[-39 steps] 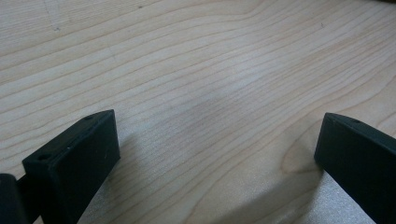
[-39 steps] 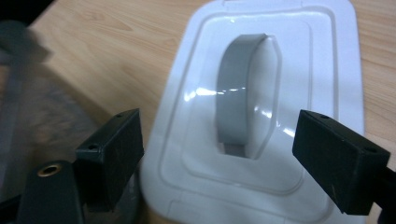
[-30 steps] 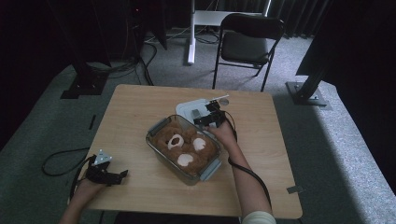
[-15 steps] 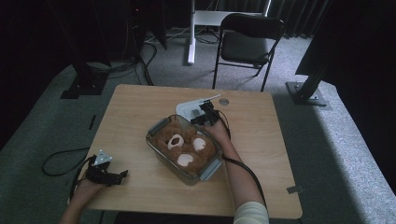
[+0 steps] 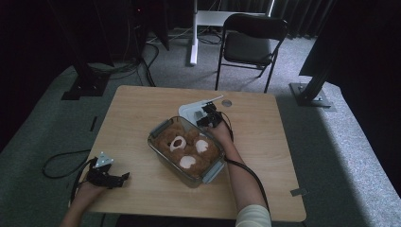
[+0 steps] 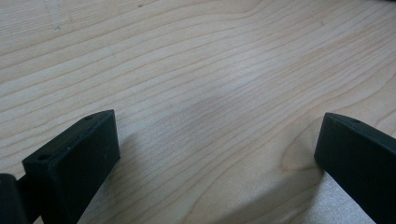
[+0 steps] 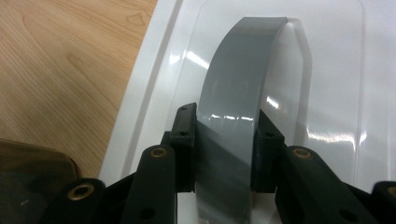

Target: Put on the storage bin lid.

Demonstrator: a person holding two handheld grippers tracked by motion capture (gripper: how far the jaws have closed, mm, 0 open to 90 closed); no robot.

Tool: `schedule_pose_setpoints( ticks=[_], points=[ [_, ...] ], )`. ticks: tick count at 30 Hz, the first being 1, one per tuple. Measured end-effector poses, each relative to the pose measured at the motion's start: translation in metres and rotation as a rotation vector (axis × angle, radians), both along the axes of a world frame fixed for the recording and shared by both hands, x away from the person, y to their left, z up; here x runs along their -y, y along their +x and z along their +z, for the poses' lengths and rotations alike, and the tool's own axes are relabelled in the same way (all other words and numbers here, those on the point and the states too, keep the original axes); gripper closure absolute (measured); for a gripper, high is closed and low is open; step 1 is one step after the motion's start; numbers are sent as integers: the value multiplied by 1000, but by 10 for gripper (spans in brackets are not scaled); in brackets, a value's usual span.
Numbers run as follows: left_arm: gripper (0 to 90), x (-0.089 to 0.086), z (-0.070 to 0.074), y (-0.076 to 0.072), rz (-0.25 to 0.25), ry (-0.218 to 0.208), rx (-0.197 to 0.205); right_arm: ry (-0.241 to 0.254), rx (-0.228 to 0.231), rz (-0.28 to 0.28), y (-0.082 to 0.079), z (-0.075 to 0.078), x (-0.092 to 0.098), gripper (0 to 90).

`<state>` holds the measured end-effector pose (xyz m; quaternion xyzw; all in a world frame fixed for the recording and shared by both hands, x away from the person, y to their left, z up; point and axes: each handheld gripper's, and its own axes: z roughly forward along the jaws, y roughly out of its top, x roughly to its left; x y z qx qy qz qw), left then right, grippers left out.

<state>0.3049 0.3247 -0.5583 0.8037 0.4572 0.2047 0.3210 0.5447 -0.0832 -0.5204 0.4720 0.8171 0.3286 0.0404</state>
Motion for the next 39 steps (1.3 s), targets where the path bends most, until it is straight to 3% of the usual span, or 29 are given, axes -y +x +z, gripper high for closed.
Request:
schedule_pose_setpoints(
  ticks=[7, 19, 28, 31, 39],
  points=[
    [5, 0, 0, 0, 0, 0, 0, -1, 12, -18, -6, 10, 12, 685],
    [4, 0, 0, 0, 0, 0, 0, 49, 79, -70, -25, 42, 61, 690],
    [5, 0, 0, 0, 0, 0, 0, 89, 145, -78, -45, 81, 83, 695],
    [5, 0, 0, 0, 0, 0, 0, 125, 181, -63, -53, 96, 87, 711],
    [4, 0, 0, 0, 0, 1, 0, 166, 276, -10, -81, 137, 87, 717]
  ],
)
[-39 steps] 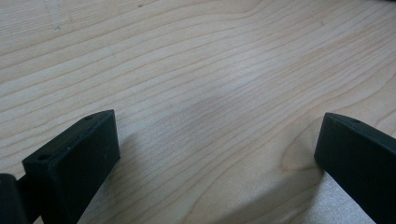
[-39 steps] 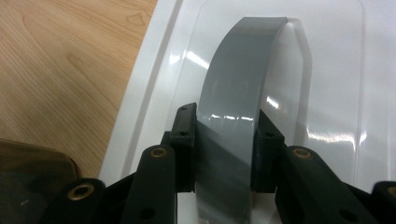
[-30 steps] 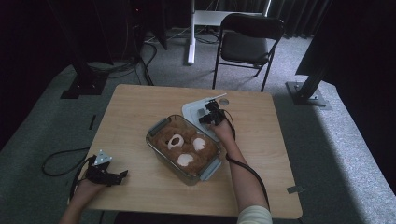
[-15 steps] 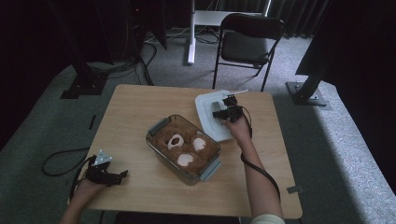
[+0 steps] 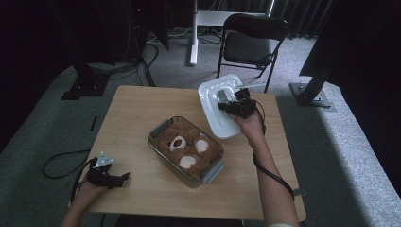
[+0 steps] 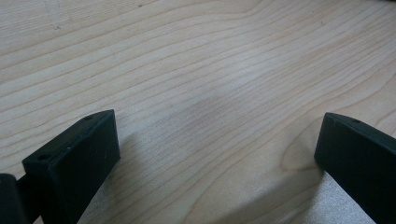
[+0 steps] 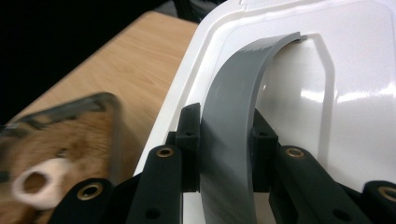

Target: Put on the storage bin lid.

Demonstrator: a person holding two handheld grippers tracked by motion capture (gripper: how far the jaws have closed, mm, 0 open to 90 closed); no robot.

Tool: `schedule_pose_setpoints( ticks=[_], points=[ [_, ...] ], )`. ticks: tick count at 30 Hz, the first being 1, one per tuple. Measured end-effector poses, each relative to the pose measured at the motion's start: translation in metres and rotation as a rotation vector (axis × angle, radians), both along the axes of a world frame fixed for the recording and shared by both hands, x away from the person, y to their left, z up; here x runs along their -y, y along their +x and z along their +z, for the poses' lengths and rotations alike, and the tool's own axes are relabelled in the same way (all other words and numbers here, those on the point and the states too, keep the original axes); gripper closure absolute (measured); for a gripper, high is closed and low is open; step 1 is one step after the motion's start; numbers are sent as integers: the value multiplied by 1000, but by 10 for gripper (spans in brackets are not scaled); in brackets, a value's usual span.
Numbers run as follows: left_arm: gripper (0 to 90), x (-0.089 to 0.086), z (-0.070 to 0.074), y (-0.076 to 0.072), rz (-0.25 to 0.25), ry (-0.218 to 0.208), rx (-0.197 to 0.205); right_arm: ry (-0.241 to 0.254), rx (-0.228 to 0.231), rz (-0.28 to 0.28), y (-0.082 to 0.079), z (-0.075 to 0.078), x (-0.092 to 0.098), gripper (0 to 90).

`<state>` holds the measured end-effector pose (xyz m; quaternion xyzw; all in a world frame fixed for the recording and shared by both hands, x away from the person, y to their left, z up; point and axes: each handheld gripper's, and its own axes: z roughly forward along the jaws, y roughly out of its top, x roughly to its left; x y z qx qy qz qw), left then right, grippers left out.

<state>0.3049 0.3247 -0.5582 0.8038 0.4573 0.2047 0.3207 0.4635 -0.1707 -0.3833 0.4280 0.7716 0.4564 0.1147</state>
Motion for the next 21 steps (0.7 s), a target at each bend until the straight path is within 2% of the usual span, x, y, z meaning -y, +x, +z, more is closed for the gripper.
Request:
schedule_pose_setpoints(
  ticks=[1, 5, 6, 7, 8, 9, 10, 11, 12, 13, 14, 16, 21],
  points=[
    [4, 0, 0, 0, 0, 0, 0, 28, 36, 27, -11, 12, -1, 717],
    [4, 0, 0, 0, 1, 1, 1, 51, 52, 48, -18, 20, -1, 718],
    [4, 0, 0, 0, 1, -1, 1, 86, 68, 99, -30, 28, -5, 719],
    [5, 0, 0, 0, 1, -1, 1, 86, 68, 99, -30, 28, -5, 719],
    [5, 0, 0, 0, 2, -1, 1, 92, 74, 137, -40, 31, -12, 719],
    [4, 0, 0, 0, 2, -1, 1, 92, 74, 137, -40, 31, -12, 719],
    [4, 0, 0, 0, 1, 0, 1, 94, 73, 179, -48, 31, -20, 719],
    [4, 0, 0, 0, 1, 0, 1, 94, 73, 179, -48, 31, -20, 719],
    [5, 0, 0, 0, 1, 0, 1, 106, 65, 221, -57, 29, -28, 719],
    [4, 0, 0, 0, 1, 0, 1, 106, 65, 221, -57, 29, -28, 719],
    [5, 0, 0, 0, 1, 0, 1, 113, 48, 265, -63, 24, -36, 719],
    [4, 0, 0, 0, 1, 0, 1, 116, 39, 283, -66, 22, -40, 719],
    [5, 0, 0, 0, 2, -1, 2, 117, -19, 406, -79, 7, -64, 719]
  ],
)
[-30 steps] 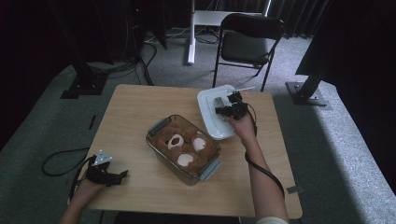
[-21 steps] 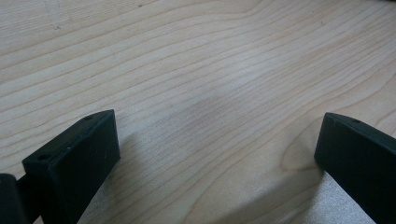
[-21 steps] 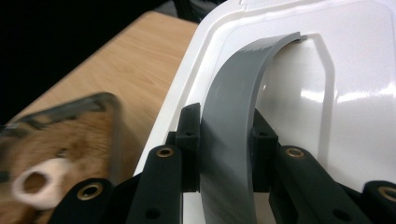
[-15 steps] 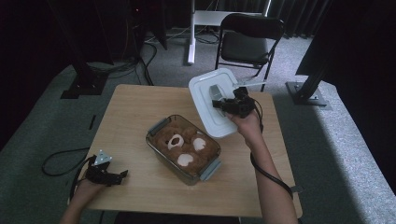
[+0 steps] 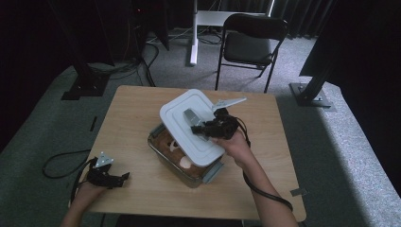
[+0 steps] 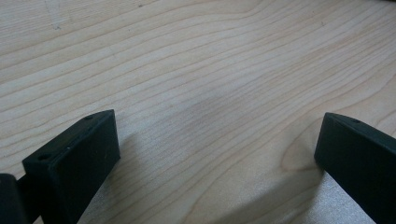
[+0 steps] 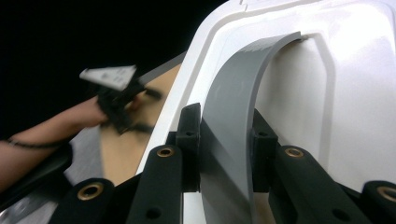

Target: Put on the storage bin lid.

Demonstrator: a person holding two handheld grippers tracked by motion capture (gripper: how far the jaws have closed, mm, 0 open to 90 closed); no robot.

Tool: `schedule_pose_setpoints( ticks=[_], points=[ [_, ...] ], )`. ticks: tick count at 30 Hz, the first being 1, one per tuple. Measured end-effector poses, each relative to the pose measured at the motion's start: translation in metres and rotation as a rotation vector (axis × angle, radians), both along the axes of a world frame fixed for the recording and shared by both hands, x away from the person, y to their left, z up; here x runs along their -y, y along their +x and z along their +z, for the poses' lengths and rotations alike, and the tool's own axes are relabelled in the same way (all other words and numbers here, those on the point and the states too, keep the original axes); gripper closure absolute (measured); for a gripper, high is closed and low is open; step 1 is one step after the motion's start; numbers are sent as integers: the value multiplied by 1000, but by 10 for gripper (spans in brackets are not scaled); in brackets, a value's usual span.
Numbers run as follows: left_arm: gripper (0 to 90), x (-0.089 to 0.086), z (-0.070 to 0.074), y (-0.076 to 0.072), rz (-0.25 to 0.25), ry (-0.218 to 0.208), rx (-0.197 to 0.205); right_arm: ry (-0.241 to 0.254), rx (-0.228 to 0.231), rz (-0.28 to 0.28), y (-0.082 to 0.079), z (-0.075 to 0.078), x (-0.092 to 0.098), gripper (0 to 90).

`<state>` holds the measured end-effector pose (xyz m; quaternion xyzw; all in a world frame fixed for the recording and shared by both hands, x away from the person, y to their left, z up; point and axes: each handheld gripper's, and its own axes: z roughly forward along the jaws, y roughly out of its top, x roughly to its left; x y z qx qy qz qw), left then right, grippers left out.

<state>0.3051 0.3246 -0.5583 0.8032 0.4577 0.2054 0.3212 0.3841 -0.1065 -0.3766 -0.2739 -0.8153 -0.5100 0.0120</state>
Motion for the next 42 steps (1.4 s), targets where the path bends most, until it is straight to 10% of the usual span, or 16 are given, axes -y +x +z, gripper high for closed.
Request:
schedule_pose_setpoints(
  ticks=[12, 31, 42],
  points=[
    [5, 0, 0, 0, 0, 0, 0, -81, -70, 155, -5, -32, -35, 718],
    [5, 0, 0, 0, 0, 1, 0, -44, -246, 189, 10, -59, -36, 726],
    [4, 1, 0, 1, -1, 1, -2, -16, -131, 138, 0, -44, -27, 440]
  ],
)
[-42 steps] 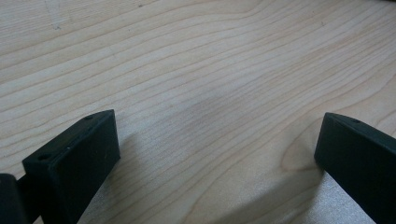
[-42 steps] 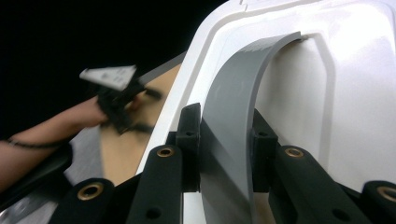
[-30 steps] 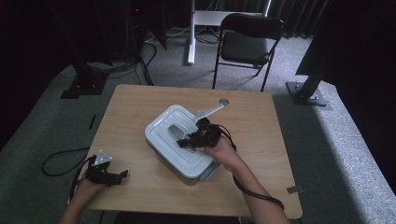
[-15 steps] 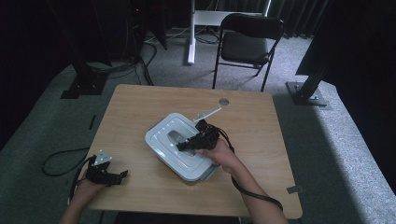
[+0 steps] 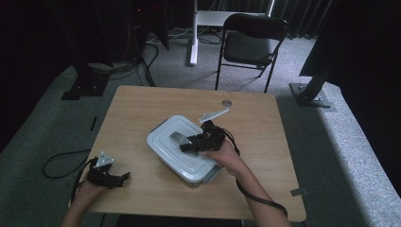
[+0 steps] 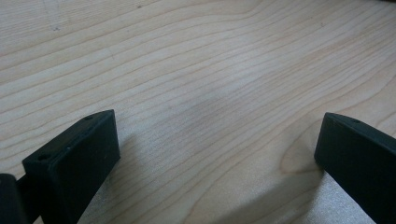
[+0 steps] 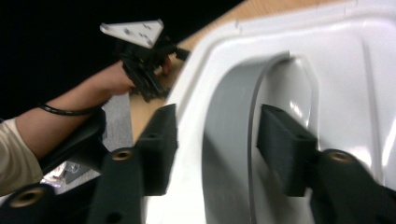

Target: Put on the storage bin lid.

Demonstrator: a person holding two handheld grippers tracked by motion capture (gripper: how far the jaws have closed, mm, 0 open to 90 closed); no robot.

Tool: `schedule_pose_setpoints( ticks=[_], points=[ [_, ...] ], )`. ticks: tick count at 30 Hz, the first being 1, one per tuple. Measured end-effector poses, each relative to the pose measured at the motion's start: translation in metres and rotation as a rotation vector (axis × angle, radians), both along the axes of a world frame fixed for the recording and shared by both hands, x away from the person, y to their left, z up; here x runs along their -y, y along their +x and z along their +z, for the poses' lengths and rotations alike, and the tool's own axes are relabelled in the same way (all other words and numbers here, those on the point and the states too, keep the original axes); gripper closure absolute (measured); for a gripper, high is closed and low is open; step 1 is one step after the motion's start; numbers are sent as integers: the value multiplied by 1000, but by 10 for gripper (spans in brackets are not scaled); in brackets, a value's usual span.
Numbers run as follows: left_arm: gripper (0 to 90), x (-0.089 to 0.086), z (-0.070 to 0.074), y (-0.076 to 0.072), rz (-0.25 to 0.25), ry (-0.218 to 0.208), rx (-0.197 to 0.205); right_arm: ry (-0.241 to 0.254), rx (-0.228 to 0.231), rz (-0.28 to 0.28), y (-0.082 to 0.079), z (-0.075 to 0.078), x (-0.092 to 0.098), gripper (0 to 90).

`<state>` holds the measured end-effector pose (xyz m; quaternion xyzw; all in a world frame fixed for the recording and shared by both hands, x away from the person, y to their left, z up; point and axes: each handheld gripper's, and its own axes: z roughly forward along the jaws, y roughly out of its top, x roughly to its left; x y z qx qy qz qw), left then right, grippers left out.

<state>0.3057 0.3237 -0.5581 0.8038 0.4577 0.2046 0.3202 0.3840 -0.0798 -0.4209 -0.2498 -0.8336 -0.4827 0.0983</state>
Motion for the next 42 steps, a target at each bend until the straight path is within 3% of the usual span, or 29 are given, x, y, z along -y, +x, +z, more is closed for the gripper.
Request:
schedule_pose_setpoints(
  ticks=[8, 10, 12, 14, 16, 18, 19, 20, 21, 25, 26, 27, 35, 37, 42],
  points=[
    [4, 4, 2, 0, 33, 16, 2, 15, 75, -88, 3, 19, 26, 304],
    [4, 7, 5, -1, 46, 6, 5, 36, 77, -147, 11, 20, 41, 228],
    [4, 10, 9, -1, 56, -11, 15, 53, 78, -156, 18, 19, 51, 147],
    [4, 14, 13, -2, 68, -19, 23, 45, 95, -172, 20, 19, 55, 141],
    [4, 19, 19, -3, 78, -19, 38, 11, 162, -251, 28, 18, 64, 141],
    [3, 25, 26, -3, 75, 4, 57, 4, 175, -309, 36, 15, 73, 142],
    [3, 25, 26, -3, 75, 4, 57, 4, 175, -309, 36, 15, 73, 142],
    [3, 33, 34, -4, 63, 3, 74, 2, 177, -335, 41, 13, 77, 142],
    [3, 36, 37, -4, 55, -9, 73, -22, 184, -391, 52, 5, 85, 141],
    [3, 50, 42, -4, 26, -27, 81, -37, 164, -439, 65, -9, 91, 141],
    [3, 61, 45, -4, 8, -32, 85, -46, 159, -446, 68, -13, 92, 141],
    [3, 64, 45, -3, 4, -41, 85, -75, 153, -463, 74, -23, 93, 141],
    [3, 90, 47, 8, -13, -58, 87, -146, 101, -477, 82, -59, 95, 141],
    [3, 94, 47, 11, -9, -66, 95, -148, 77, -467, 82, -66, 95, 141],
    [3, 103, 45, 19, -29, -57, 87, -164, -2, -381, 73, -88, 90, 141]
  ],
)
